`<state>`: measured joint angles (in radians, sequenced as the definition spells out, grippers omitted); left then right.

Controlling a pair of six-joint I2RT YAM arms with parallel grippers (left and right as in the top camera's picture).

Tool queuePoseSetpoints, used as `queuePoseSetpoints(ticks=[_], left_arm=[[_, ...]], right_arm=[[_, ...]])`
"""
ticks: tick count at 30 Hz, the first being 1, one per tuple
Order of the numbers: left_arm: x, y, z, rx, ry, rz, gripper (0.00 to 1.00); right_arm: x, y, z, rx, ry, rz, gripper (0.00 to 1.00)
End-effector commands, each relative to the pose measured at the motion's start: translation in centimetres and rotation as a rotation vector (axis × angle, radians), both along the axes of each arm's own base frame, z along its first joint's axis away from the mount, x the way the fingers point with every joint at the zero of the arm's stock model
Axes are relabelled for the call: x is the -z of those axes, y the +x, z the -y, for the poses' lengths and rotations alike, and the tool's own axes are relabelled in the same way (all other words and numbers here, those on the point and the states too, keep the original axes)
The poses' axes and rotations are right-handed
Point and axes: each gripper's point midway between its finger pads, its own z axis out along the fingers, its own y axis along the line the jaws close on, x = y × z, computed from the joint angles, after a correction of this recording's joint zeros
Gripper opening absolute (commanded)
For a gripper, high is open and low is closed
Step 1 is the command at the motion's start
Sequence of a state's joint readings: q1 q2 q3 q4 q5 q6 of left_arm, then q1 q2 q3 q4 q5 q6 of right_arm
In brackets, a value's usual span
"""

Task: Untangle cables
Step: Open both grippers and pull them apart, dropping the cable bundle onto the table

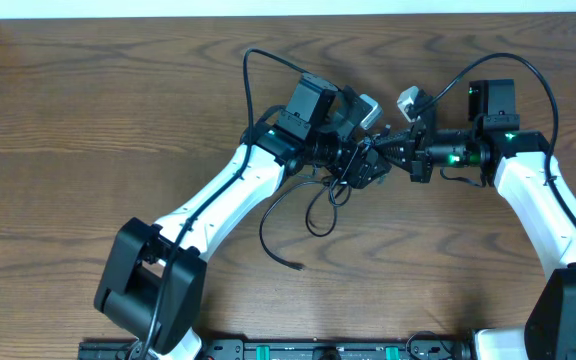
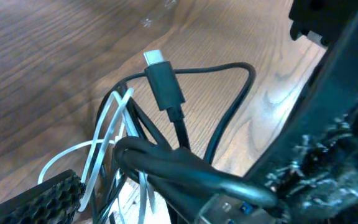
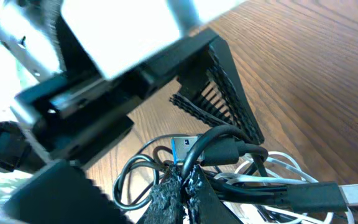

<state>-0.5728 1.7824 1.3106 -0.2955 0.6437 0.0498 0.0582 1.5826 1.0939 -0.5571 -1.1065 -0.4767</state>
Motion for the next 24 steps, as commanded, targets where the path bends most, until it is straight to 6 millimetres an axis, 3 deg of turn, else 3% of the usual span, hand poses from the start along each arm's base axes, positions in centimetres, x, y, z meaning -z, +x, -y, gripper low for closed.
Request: queuePoseSetpoints(ticks=[1,5,9,12,14,19,24], left_arm=[[0.2,1.6,-0.6,-0.059,0.031,0.031,0.99],[-0.6,2.0,-1.2,-0.069,0.012,0.038,0.99],[-3.1,2.8,-2.8,-0.088,-0.042,0.059,0.98],[-5.1,3.6,-4.8,-0.128,-0.068,0.083,0.93],[-6.0,4.1,-6.3,-0.162,-0.071,0.094,0.84],[-6.0,4.9,-9.0,-0.225,-0.056,0.070,0.81],[-5.5,4.6,-9.5,-0.234,-0.039,0.037,0.80]], right_arm=[[-2.0,-1.3,-1.1,-0.069,0.083,0.018,0.01],[-1.2,-0.7,-0.7,-0.029,0.030,0.007,0.01],[-0.2,-0.1,-0.1,0.024,-0.029,-0.018,0.01],[0.0,0.2,0.0,0.044,-0.036,-0.035,0.01],[0.1,0.6,0.1,0.074,-0.043,-0.057,0.01],[2.4,2.7,2.3,0.310,-0.164,-0.208,0.01],[4.1,2.8,3.8,0.421,-0.243,-0.297,0.01]])
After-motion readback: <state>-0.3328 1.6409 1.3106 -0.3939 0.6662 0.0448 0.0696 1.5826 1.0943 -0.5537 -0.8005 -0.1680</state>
